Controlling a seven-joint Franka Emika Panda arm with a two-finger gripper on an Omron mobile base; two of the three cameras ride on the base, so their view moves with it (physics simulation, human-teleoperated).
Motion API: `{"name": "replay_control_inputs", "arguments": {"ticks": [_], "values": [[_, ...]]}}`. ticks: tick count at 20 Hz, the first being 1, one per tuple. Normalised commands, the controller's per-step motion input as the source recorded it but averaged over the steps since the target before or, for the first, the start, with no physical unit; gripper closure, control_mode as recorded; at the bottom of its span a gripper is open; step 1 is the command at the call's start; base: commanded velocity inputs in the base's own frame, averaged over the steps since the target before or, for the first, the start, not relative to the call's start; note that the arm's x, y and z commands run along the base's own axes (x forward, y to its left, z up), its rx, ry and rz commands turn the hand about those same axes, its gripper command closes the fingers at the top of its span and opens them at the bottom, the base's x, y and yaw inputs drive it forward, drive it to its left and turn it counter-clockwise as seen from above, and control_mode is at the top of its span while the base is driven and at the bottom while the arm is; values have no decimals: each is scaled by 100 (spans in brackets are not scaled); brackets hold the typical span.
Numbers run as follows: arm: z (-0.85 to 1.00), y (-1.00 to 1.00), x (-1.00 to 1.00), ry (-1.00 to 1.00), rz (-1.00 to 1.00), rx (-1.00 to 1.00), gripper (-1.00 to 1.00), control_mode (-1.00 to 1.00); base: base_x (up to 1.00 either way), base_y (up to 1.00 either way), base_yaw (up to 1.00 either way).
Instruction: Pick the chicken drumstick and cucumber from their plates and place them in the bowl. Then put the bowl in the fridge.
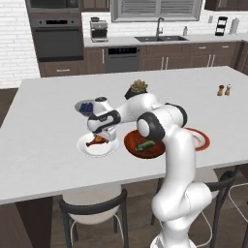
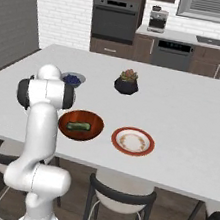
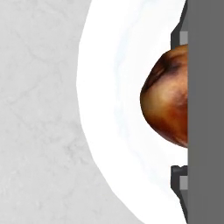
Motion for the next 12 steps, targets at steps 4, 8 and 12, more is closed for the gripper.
{"name": "replay_control_inputs", "arguments": {"ticks": [4,8,12], "values": [[-10,1,-8,0,0,0,100,-100,0,0,0],[2,-11,-41,0,0,1,100,-100,0,0,0],[57,-26,-61,-1,0,5,100,-100,0,0,0]]}}
